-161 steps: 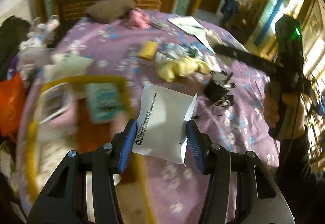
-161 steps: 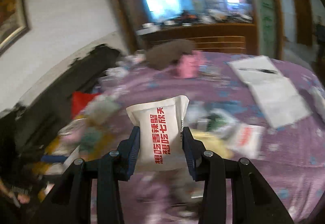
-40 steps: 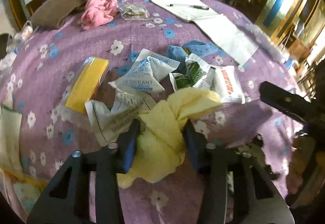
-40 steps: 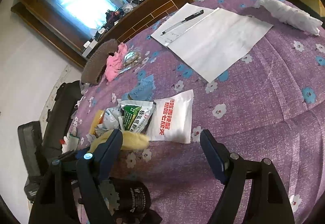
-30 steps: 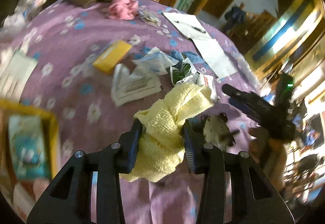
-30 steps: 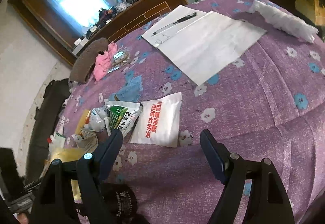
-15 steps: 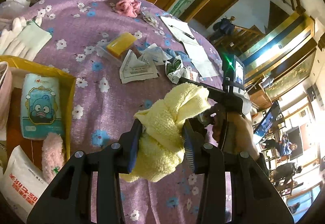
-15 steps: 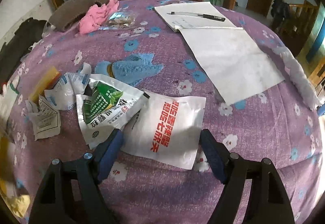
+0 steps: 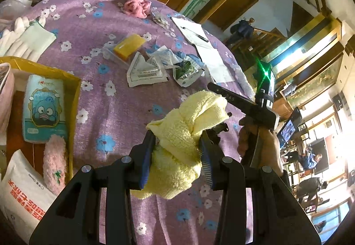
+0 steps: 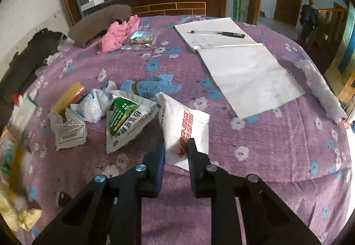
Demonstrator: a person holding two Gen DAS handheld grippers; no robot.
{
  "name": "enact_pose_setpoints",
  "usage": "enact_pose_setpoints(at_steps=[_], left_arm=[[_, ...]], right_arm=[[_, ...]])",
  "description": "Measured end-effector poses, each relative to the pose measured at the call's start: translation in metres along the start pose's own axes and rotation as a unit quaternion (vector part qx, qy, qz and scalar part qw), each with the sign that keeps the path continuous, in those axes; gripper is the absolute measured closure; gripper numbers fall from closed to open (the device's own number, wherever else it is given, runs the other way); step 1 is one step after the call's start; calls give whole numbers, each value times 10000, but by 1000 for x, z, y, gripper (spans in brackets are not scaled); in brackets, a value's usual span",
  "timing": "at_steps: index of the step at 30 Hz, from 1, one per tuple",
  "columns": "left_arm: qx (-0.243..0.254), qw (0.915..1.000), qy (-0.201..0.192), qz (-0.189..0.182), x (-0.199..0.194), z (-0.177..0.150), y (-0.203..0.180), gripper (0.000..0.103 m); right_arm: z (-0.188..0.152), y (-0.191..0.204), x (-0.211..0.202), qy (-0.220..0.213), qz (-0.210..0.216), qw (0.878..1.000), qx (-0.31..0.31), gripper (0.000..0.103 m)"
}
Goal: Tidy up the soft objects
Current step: 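Grasp the yellow towel with the left tool and lift it, then carry the yellow towel over the tray and open the left tool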
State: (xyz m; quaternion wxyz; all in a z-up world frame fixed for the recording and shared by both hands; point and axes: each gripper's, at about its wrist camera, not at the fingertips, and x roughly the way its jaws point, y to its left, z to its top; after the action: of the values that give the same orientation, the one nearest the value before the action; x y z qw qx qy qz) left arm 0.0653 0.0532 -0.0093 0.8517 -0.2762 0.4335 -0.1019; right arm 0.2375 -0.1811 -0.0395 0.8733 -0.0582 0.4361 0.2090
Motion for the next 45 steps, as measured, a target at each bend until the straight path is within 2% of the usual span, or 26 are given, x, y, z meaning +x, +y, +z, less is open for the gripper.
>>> enact_pose_setpoints(at_steps=[5, 9, 15, 21, 25, 30, 36, 43, 45], left_arm=[[53, 9999, -79, -44, -8, -5, -10, 64], [30, 9998, -149, -109, -17, -11, -14, 64], [60, 9993, -292, -223, -41, -24, -22, 64], [62, 9985, -470, -265, -69, -35, -22, 64], [-18, 9976, -615, -326, -90, -38, -16, 64], [-155, 9953, -901, -304, -132, -39, 3, 64], [-273, 9921, -1210, 188, -190, -47, 42, 64], [-519, 9883, -1227, 741, -214, -62, 89, 64], [-545, 9870, -1148, 983, -210, -62, 99, 64]], right_arm=[[-15, -6, -30, -229, 204, 9994, 150, 99], [-31, 7, -63, -520, 231, 9983, 117, 99], [-48, 24, -112, -945, 508, 9941, 169, 100], [-66, 53, -158, -1280, 1002, 9867, 72, 100], [-77, 83, -179, -1359, 1544, 9786, -20, 100], [-92, 132, -184, -1223, 2215, 9669, -336, 100], [-100, 199, -163, -803, 2866, 9521, -707, 100], [-107, 255, -135, -166, 3951, 9158, -700, 100], [-110, 265, -124, 18, 4078, 9106, -666, 100]])
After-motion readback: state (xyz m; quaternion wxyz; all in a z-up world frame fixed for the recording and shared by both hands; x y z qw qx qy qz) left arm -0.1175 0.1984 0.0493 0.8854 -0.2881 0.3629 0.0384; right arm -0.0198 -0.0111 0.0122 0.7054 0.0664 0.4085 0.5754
